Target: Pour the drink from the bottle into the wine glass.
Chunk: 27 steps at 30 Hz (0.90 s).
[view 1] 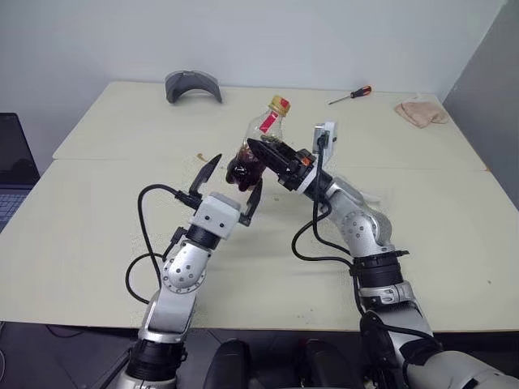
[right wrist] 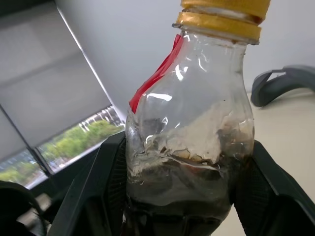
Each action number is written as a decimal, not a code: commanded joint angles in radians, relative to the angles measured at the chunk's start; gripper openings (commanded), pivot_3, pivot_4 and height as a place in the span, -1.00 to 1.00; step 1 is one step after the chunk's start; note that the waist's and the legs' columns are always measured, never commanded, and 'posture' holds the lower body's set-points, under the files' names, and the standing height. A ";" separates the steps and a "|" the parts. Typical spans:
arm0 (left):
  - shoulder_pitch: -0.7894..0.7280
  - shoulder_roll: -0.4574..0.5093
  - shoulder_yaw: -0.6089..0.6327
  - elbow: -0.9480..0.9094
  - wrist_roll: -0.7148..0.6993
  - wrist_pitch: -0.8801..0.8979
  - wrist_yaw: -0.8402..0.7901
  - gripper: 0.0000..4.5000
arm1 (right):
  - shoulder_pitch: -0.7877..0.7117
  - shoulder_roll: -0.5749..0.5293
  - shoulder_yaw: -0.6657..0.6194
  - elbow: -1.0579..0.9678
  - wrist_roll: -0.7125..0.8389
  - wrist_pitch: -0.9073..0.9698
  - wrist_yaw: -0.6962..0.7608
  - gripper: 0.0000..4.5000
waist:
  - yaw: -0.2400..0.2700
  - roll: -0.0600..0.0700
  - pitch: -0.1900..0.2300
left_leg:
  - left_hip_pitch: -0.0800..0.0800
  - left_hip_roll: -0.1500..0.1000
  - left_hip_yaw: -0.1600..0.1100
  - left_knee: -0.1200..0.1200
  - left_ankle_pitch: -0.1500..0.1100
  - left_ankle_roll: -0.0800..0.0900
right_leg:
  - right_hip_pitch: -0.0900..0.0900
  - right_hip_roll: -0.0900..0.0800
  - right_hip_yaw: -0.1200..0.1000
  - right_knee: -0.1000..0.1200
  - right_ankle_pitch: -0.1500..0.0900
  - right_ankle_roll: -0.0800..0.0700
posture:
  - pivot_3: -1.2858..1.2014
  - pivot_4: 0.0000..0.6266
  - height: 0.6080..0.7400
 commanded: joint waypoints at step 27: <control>0.155 0.268 0.196 -0.064 -0.427 0.294 -0.417 1.00 | 0.078 0.021 0.260 0.331 -0.527 -0.675 -0.066 0.09 | -0.017 0.000 0.000 | 0.001 0.001 0.000 -0.001 0.000 0.000 | 0.000 0.000 0.000 0.000 0.000 0.000 | 0.03 -0.52 1.00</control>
